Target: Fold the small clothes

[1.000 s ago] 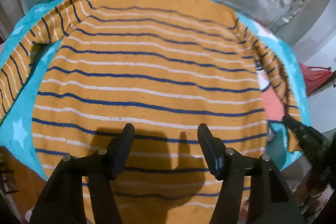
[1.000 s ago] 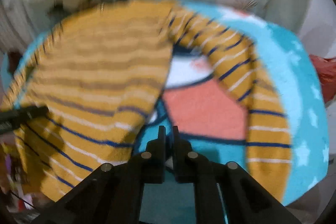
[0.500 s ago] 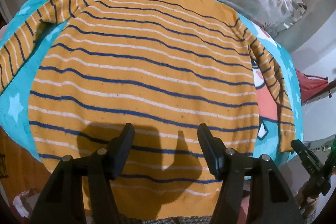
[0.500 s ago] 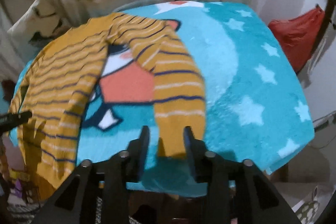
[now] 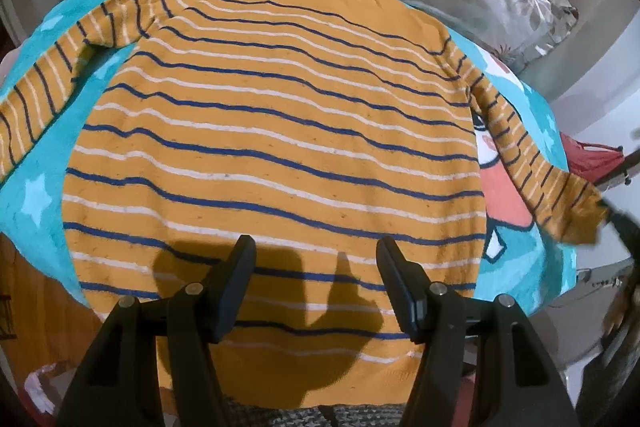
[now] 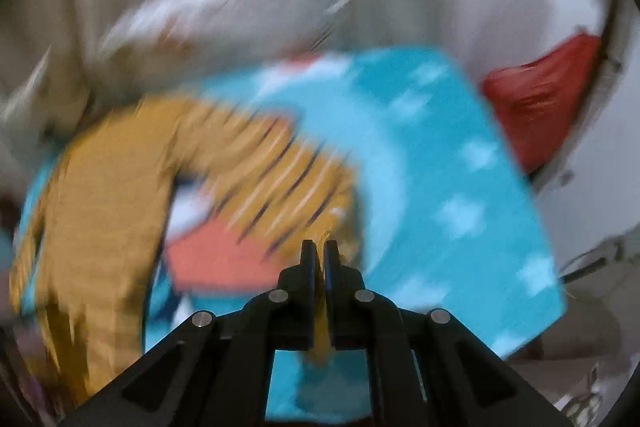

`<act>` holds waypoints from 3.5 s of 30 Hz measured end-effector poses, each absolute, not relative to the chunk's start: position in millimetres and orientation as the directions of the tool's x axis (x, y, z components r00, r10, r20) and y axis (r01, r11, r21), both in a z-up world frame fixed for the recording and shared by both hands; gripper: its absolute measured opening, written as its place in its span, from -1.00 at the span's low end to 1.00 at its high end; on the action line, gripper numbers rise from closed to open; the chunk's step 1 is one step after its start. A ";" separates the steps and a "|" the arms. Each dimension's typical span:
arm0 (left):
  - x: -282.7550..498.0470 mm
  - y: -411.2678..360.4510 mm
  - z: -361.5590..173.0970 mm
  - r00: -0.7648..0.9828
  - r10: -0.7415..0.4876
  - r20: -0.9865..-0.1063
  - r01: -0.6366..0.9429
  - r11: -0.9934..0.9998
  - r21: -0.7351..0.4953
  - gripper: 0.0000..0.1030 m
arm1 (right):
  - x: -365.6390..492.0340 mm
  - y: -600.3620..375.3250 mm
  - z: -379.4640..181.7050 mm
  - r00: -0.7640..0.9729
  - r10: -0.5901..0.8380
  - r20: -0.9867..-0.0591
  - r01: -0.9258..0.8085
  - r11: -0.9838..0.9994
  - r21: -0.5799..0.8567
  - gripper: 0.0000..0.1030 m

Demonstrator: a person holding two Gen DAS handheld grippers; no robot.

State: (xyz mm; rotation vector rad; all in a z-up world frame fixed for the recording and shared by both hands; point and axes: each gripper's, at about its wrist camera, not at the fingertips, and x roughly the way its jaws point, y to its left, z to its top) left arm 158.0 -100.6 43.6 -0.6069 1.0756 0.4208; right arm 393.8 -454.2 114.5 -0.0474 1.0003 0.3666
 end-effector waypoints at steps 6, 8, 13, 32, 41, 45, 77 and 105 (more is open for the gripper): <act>156.0 -97.4 45.7 0.424 0.035 -0.905 -0.599 0.761 -0.251 0.20 | 476.3 -540.3 100.1 0.496 -0.164 -0.853 0.121 0.985 -0.119 -0.79; 154.6 -94.7 44.1 0.419 0.035 -0.907 -0.604 0.757 -0.250 0.20 | 472.4 -564.7 100.3 0.503 -0.056 -0.862 0.157 0.987 0.027 -0.61; 158.1 -90.3 37.3 0.405 0.015 -0.914 -0.617 0.743 -0.261 0.20 | 441.9 -584.9 80.3 0.477 0.245 -0.844 0.132 0.929 0.345 -0.22; 163.5 -94.6 38.9 0.411 0.011 -0.912 -0.606 0.750 -0.265 0.20 | 415.4 -538.0 -6.5 0.389 0.334 -0.859 0.315 0.828 0.465 -0.29; 132.1 -56.4 64.0 0.450 0.085 -0.889 -0.665 0.696 -0.270 0.20 | 441.4 -573.8 40.8 0.513 0.229 -0.827 0.314 0.847 0.430 -0.90; 111.2 -39.2 72.5 0.444 0.118 -0.888 -0.699 0.666 -0.261 0.22 | 466.5 -568.4 81.5 0.573 0.193 -0.797 0.259 0.880 0.399 -0.90; 25.9 152.7 56.4 0.458 0.109 -0.882 -0.718 0.631 -0.295 0.26 | 373.2 -59.2 100.1 0.205 0.589 -0.782 -0.430 0.772 0.468 -0.90; -73.9 263.2 24.1 0.400 0.179 -0.899 -0.856 0.423 -0.296 0.33 | 264.3 160.2 22.7 -0.090 0.458 -0.884 -0.665 0.633 0.396 -0.45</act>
